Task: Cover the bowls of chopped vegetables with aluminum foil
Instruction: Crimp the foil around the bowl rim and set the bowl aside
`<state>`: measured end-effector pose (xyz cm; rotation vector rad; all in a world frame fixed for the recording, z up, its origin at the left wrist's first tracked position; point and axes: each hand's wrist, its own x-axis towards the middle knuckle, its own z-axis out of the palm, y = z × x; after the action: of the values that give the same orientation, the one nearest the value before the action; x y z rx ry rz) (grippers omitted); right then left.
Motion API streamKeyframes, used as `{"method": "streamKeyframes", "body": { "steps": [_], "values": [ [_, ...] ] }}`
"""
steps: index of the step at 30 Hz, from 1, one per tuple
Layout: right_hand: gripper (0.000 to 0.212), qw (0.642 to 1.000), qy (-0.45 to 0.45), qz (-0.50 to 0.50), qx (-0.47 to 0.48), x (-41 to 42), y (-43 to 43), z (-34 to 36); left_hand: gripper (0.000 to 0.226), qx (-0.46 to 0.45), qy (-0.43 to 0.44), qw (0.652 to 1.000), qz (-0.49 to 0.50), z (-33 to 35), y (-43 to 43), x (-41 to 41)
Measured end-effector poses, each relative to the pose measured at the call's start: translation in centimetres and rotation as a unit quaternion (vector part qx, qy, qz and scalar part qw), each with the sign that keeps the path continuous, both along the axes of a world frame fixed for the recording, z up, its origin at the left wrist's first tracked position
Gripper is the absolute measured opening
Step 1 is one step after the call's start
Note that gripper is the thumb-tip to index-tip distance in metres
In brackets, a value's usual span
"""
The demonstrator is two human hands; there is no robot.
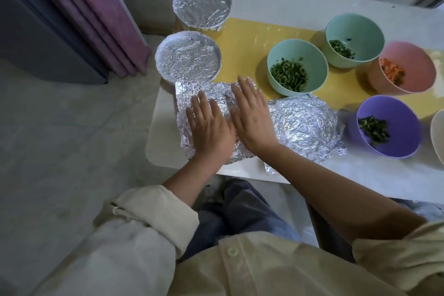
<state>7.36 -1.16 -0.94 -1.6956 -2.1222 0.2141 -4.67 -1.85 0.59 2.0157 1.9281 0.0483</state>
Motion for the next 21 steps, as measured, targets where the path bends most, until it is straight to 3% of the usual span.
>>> {"method": "streamKeyframes", "body": {
  "steps": [5, 8, 15, 21],
  "values": [
    [0.061, 0.993, -0.072, 0.043, -0.086, 0.2, 1.1, -2.3, 0.067, 0.058, 0.047, 0.997, -0.017, -3.5, -0.1, -1.3],
    [0.060, 0.993, -0.061, 0.047, -0.086, 0.4, 1.2, -3.0, 0.072, 0.083, 0.058, 0.995, 0.000, -4.2, -0.3, -1.6],
    [0.046, 0.990, 0.126, -0.001, -0.064, 0.9, 1.7, -3.9, 0.056, 0.153, -0.196, 0.966, 0.078, -5.3, -0.5, -2.8],
    [0.036, 0.949, 0.269, -0.086, -0.139, 1.3, 2.5, -3.6, 0.051, 0.155, -0.297, 0.934, 0.121, -5.8, -0.4, -3.1]
  ]
}}
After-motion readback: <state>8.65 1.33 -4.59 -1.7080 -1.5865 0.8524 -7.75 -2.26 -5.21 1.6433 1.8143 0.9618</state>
